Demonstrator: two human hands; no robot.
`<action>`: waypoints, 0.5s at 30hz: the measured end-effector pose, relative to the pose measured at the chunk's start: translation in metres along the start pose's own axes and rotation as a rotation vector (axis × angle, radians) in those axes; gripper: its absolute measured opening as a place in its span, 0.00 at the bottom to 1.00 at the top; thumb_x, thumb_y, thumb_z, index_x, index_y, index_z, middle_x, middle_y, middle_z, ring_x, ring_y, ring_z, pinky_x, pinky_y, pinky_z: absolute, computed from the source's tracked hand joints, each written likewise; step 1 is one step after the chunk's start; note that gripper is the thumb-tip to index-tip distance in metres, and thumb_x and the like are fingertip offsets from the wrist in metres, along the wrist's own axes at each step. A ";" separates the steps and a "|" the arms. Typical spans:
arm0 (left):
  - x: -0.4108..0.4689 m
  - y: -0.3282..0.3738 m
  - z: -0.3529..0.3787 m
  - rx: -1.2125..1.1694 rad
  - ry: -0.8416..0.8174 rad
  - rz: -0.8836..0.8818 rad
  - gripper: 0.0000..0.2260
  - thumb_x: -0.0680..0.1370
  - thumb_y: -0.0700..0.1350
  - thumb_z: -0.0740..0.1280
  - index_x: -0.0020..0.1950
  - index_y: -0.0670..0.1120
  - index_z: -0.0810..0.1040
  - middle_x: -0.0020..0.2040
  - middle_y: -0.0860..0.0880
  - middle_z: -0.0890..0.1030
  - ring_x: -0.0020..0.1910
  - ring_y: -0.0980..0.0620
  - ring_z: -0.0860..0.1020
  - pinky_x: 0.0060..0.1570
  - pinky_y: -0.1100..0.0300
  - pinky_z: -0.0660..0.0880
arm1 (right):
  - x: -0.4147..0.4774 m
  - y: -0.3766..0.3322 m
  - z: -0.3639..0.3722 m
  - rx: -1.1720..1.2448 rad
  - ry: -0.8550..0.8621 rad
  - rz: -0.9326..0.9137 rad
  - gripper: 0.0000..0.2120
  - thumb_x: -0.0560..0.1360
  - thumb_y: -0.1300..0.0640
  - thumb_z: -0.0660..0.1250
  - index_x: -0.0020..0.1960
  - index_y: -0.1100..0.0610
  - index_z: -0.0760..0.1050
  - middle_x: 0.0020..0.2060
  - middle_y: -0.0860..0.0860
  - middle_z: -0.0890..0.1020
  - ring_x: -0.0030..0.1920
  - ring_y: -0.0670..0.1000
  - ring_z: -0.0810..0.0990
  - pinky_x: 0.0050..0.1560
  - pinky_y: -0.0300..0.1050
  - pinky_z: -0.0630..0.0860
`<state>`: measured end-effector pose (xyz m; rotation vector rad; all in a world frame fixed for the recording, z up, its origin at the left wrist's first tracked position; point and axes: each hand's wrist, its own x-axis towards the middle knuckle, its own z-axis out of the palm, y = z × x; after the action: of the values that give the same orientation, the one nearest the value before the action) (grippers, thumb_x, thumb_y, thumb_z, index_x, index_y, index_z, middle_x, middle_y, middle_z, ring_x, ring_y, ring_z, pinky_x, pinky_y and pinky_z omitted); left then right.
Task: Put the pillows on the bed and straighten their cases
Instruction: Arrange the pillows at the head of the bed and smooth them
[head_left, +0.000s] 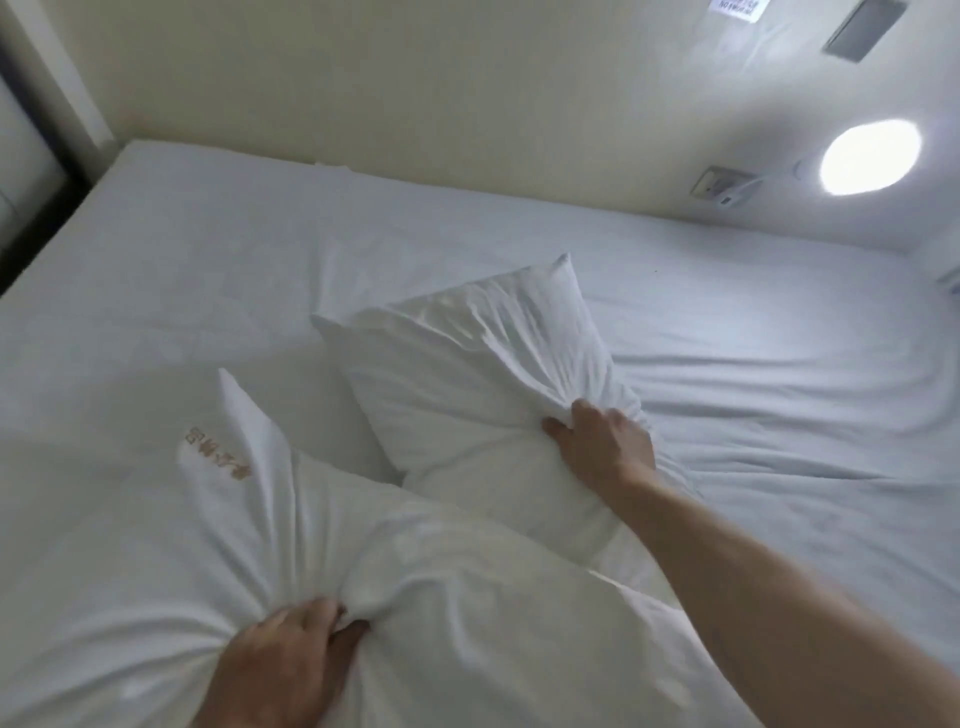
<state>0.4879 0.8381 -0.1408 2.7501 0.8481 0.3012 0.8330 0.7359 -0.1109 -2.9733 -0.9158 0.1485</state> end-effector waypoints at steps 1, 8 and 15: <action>0.008 -0.004 -0.018 0.004 0.035 0.028 0.22 0.80 0.61 0.46 0.37 0.49 0.67 0.22 0.44 0.76 0.19 0.47 0.76 0.19 0.56 0.72 | 0.005 0.014 -0.023 -0.021 0.020 -0.003 0.25 0.72 0.33 0.57 0.49 0.54 0.75 0.49 0.62 0.82 0.50 0.63 0.81 0.43 0.50 0.69; 0.092 0.020 -0.099 -0.031 -0.128 0.074 0.33 0.76 0.67 0.43 0.68 0.49 0.72 0.62 0.44 0.75 0.63 0.41 0.71 0.61 0.39 0.66 | 0.036 0.121 -0.148 -0.210 0.190 0.175 0.25 0.71 0.33 0.62 0.49 0.55 0.69 0.47 0.63 0.81 0.51 0.63 0.79 0.49 0.53 0.73; 0.111 0.104 -0.064 -0.115 -0.254 0.144 0.35 0.70 0.72 0.33 0.74 0.61 0.35 0.79 0.51 0.44 0.76 0.49 0.38 0.72 0.40 0.35 | 0.022 0.092 -0.145 -0.244 0.049 0.052 0.32 0.73 0.32 0.58 0.65 0.56 0.71 0.60 0.61 0.76 0.60 0.62 0.75 0.58 0.55 0.73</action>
<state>0.6152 0.8292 -0.0359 2.6712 0.5519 0.0233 0.9165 0.6729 0.0267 -3.2084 -0.9136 -0.0382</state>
